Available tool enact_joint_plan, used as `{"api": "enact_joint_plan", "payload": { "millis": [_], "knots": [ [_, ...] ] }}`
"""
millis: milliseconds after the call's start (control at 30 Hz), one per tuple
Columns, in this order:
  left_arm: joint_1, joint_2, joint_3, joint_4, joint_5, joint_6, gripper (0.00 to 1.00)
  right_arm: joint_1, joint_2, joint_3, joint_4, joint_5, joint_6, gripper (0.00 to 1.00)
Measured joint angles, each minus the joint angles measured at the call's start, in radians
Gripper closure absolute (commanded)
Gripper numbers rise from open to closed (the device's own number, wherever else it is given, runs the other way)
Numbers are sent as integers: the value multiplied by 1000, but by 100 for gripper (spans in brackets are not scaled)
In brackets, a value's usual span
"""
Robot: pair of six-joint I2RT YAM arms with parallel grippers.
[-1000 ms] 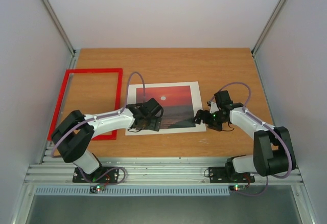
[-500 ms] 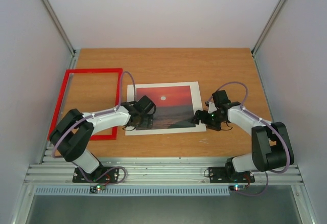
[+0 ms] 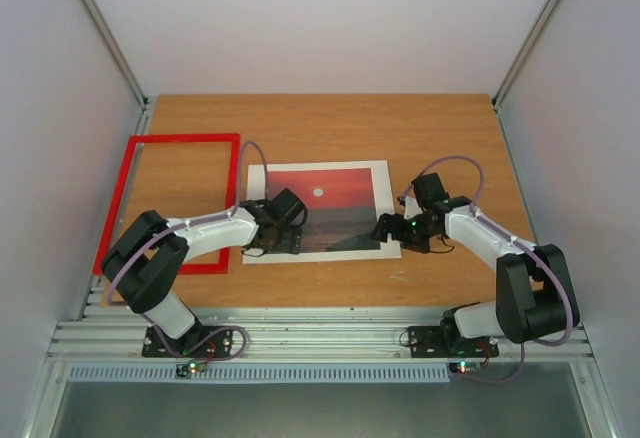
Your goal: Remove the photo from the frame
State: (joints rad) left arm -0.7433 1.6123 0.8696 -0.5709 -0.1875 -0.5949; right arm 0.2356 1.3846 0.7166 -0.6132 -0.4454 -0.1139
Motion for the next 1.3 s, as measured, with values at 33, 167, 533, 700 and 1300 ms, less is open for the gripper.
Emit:
{"api": "enact_joint_plan", "payload": {
  "millis": [33,167,533,700,1300],
  "knots": [
    [-2,1,0,0,0,0,1,2,-6,3,-2,-1,0,4],
    [-7,6,3,6,0,0,1,3,-31,13,-10,-2,0,4],
    [-30,10,8,14,8,1,1,4,-25,16,1,-21,0,10],
    [-63,-6,7,35,29,13,1,5,-25,16,18,-45,1,11],
    [-272,-47,7,283,37,169,1,6,-59,18,69,-150,50,11]
  ]
}}
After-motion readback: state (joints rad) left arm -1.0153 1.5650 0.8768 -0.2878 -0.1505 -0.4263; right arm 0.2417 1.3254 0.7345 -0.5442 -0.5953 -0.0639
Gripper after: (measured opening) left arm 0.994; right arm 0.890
